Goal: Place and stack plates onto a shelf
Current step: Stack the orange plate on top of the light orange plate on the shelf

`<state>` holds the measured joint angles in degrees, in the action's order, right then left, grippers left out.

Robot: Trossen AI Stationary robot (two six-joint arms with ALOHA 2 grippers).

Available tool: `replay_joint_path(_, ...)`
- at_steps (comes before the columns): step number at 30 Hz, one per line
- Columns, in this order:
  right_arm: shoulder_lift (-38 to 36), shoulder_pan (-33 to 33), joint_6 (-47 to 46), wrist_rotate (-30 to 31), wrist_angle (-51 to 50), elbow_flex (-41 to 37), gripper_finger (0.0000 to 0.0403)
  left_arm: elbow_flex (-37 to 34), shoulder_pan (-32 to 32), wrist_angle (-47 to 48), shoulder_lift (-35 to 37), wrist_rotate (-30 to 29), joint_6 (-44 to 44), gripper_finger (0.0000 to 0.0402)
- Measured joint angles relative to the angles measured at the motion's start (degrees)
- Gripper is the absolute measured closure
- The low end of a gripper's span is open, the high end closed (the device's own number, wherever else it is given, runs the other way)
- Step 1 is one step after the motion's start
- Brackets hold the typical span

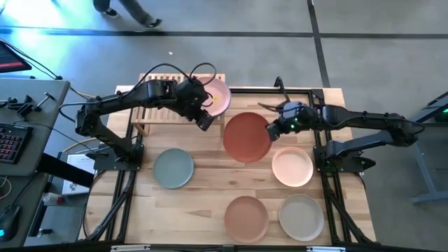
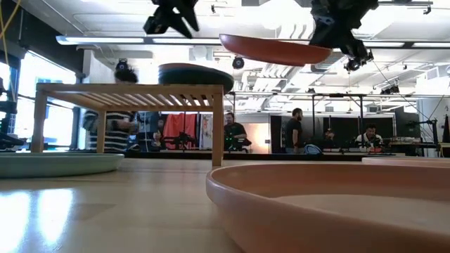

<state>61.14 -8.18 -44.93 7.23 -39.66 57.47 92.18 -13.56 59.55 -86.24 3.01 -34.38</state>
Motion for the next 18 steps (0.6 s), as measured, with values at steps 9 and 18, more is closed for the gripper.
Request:
replay_joint_path(9, 6.23, -3.84, 5.91, 3.28, -9.88, 13.21, 0.0403, 0.0, 0.01, -6.12, 0.0, 0.49, 1.79, 0.031)
replay_joint_path(18, 13.84, -4.31, 11.42, 4.81, -15.56, 23.43, 0.0403, 0.0, -0.81, -7.21, 0.0, -2.08, 3.13, 0.031)
